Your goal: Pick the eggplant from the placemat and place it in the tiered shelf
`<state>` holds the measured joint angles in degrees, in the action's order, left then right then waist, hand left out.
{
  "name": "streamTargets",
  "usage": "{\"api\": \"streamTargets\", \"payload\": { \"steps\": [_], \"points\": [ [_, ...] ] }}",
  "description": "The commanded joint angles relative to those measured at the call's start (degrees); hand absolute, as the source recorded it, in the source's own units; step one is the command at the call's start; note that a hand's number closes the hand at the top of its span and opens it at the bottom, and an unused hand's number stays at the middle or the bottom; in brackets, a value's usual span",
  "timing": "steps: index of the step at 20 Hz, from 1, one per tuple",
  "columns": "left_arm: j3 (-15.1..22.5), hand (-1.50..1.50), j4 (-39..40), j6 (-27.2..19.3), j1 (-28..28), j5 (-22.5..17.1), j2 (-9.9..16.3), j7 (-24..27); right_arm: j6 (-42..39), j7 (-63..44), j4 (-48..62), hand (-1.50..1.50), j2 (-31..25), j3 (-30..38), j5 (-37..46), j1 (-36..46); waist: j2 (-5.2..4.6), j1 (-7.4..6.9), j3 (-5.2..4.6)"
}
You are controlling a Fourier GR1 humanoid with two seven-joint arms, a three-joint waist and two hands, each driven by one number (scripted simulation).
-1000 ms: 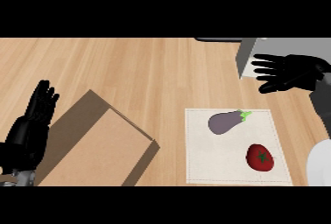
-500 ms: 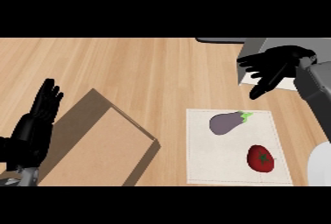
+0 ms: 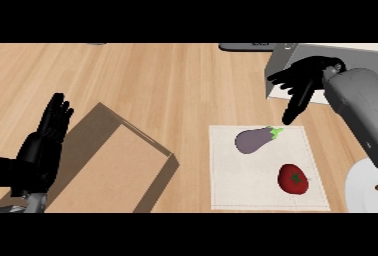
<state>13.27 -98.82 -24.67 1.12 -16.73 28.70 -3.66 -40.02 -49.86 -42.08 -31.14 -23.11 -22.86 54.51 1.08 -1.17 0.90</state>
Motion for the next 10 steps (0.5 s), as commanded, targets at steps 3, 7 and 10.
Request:
{"api": "streamTargets", "payload": {
  "steps": [3,7,10],
  "points": [
    [-0.8,0.00,1.8,0.0,2.5,-0.9,-2.0,-0.4,-2.9,-3.0,3.3,-1.50,4.4,-4.2,3.2,-0.2,-1.44,0.33,-0.92],
    [-1.0,0.00,2.7,0.3,2.2,-1.3,-1.9,0.3,-3.0,-0.1,4.6,-1.50,4.5,-3.3,4.6,-0.9,-1.45,0.52,-0.91],
    [-1.2,0.00,3.3,0.3,3.1,-1.4,-2.1,-0.1,-0.7,2.4,4.0,-1.50,7.2,-4.5,7.1,-3.8,-1.42,0.86,-0.90]
  ]
}}
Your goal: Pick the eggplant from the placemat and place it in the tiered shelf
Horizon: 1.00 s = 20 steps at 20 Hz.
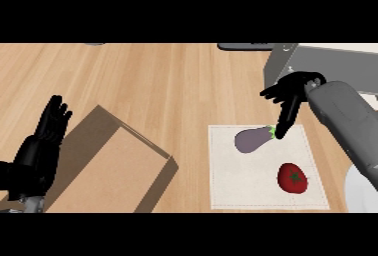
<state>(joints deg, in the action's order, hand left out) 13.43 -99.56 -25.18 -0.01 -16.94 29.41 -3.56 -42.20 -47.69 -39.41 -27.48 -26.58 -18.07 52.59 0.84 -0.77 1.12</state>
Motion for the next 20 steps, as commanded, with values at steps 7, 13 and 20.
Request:
{"api": "streamTargets", "payload": {
  "steps": [7,13,20],
  "points": [
    [-3.2,0.00,0.3,0.6,4.4,-0.7,-0.7,-4.0,1.8,2.1,2.1,-1.50,5.2,0.4,5.7,-3.8,-0.94,0.43,-1.10],
    [-1.8,0.00,-0.3,0.8,2.1,0.0,-2.5,-2.5,2.6,5.8,2.0,-1.50,4.0,2.2,8.9,-6.7,-0.96,0.31,-1.09],
    [-1.9,0.00,2.6,0.8,3.5,0.8,-3.2,-1.0,1.5,5.8,-0.4,-1.50,5.5,3.7,10.3,-8.2,-0.90,0.52,-1.11]
  ]
}}
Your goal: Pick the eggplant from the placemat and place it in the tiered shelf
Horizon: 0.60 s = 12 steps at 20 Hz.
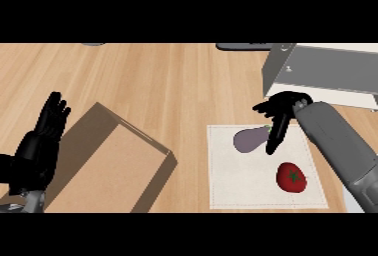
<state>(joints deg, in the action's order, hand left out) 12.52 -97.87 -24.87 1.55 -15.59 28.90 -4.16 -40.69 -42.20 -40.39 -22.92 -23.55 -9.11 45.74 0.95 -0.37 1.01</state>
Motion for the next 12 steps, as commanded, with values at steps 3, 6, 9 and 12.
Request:
{"api": "streamTargets", "payload": {
  "steps": [3,6,9,12],
  "points": [
    [0.1,0.00,2.7,-0.2,5.0,-0.3,-4.0,-2.1,2.3,0.1,1.9,-1.50,4.3,0.2,2.6,-1.6,-1.31,0.14,-0.99],
    [-0.2,0.00,0.1,0.2,-0.1,-0.3,-3.6,0.3,3.2,-0.5,-0.5,-1.50,5.4,0.2,3.2,-5.3,-1.02,0.23,-1.01],
    [-1.4,0.00,2.8,-0.1,4.4,-0.7,-3.2,-1.4,-1.8,-2.1,-2.9,1.50,5.0,-0.2,1.8,-6.2,-1.05,1.02,-1.02],
    [1.7,0.00,-0.1,-1.9,-1.6,1.7,-4.8,1.0,-1.6,2.3,-6.3,1.50,3.1,-0.5,4.9,-7.3,-0.90,0.42,-1.00]
  ]
}}
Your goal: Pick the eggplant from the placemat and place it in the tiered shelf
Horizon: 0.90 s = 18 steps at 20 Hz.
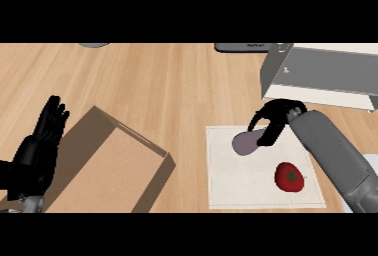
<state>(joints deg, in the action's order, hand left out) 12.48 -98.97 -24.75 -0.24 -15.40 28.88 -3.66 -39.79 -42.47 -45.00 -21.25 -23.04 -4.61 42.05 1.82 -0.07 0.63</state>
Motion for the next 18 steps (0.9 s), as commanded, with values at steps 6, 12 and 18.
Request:
{"api": "streamTargets", "payload": {
  "steps": [6,12,18],
  "points": [
    [0.5,0.00,-0.1,-2.1,1.1,-0.4,-2.9,-1.5,9.2,10.1,-8.1,1.50,0.6,-5.4,12.9,-8.5,-1.70,0.61,-0.59],
    [-1.5,0.00,0.6,-2.0,-1.7,-2.1,-0.4,0.6,31.7,9.9,-19.7,1.50,-7.3,-10.0,30.7,-9.6,-0.84,4.29,-0.69],
    [-3.5,0.00,-1.1,-1.1,-1.5,-4.1,1.1,-0.1,39.8,7.5,-33.6,1.50,-8.3,-6.3,30.5,-19.6,-1.36,2.87,-0.66]
  ]
}}
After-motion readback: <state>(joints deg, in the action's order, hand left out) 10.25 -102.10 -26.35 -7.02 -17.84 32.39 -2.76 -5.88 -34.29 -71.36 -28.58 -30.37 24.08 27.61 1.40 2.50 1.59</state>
